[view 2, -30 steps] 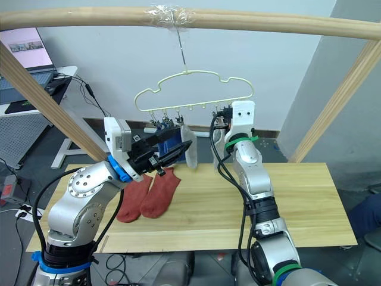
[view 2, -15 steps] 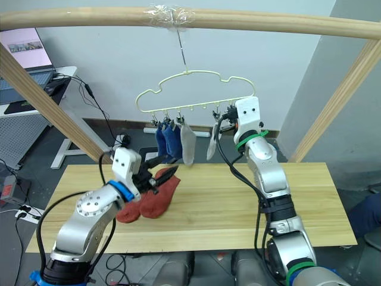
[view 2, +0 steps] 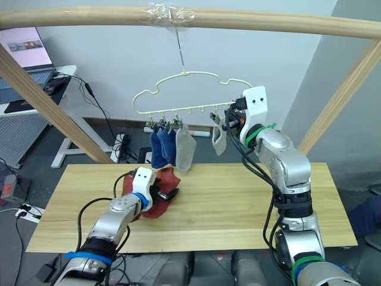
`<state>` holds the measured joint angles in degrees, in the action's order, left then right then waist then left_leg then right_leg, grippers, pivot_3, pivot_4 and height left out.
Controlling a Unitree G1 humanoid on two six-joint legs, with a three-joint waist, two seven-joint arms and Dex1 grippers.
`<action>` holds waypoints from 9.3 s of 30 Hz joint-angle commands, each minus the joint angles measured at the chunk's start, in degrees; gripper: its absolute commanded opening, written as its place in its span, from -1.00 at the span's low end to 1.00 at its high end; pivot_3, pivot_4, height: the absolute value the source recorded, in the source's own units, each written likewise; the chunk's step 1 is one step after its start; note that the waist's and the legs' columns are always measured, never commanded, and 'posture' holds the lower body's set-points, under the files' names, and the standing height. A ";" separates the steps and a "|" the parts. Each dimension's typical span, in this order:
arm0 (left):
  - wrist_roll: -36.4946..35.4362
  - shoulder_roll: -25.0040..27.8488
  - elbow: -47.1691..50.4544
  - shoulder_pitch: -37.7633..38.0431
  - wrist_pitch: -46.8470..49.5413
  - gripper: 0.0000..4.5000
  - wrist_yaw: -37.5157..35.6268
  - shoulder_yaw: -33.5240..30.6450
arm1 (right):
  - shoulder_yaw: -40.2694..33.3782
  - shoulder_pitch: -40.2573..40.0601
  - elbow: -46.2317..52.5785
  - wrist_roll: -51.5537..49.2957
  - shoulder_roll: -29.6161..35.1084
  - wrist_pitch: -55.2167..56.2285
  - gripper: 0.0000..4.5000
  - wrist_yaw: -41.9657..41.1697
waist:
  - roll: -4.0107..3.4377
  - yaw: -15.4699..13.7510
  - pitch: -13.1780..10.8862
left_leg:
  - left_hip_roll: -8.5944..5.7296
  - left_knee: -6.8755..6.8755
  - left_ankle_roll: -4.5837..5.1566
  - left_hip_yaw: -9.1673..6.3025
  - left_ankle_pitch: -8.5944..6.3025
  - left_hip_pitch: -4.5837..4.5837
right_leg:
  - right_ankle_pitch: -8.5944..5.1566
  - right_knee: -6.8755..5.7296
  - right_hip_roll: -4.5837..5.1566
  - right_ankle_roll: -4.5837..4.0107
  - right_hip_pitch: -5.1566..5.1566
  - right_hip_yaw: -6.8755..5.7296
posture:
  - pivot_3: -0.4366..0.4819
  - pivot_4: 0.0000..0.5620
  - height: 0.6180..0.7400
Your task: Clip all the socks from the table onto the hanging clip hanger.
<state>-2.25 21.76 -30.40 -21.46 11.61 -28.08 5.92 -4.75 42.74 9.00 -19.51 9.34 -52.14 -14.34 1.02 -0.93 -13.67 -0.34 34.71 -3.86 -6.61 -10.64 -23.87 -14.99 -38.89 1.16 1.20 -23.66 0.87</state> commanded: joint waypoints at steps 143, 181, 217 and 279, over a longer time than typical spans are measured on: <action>-21.85 2.00 53.78 -2.67 10.64 1.00 -11.66 -3.80 | 7.38 -8.39 -5.57 13.47 -9.80 30.24 -0.16 16.04 | 0.05 2.26 0.07 | 0.02 0.12 -0.01 0.28 0.01 0.00 | 0.03 -0.03 0.01 0.10 0.06 0.11 | 0.18 -0.42 1.00; -25.19 3.28 54.54 -4.32 12.97 1.00 -11.25 -4.47 | 4.88 -1.80 -18.63 15.01 -11.12 39.55 -0.16 14.86 | 0.04 1.40 0.07 | 0.02 0.16 -0.01 0.28 0.01 0.02 | 0.11 -0.08 0.00 -0.03 0.06 0.13 | 0.20 -0.40 1.00; -23.54 3.17 53.96 -3.11 11.70 1.00 -11.58 -3.95 | 6.12 -10.98 -12.18 15.26 -10.74 40.95 -0.16 12.79 | 0.04 1.28 0.07 | 0.04 0.17 -0.01 0.29 0.01 0.06 | 0.10 -0.10 0.00 0.00 0.08 0.14 | 0.18 -0.35 1.00; -16.45 2.37 47.23 4.90 11.78 1.00 -3.79 -4.48 | 5.43 -3.06 -9.11 10.29 4.92 23.05 -1.00 -3.21 | 0.04 1.08 0.07 | 0.03 0.18 0.00 0.28 0.01 0.07 | 0.10 -0.08 0.00 -0.02 0.12 0.12 | 0.14 -0.32 1.00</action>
<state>-20.96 23.75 19.21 -17.60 24.51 -33.88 2.59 0.81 39.80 -4.36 -7.01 11.77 -23.93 -13.37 1.06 0.16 -13.59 -0.32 34.89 -3.86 -6.34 -10.63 -23.77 -14.90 -38.98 1.16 1.20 -23.53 0.99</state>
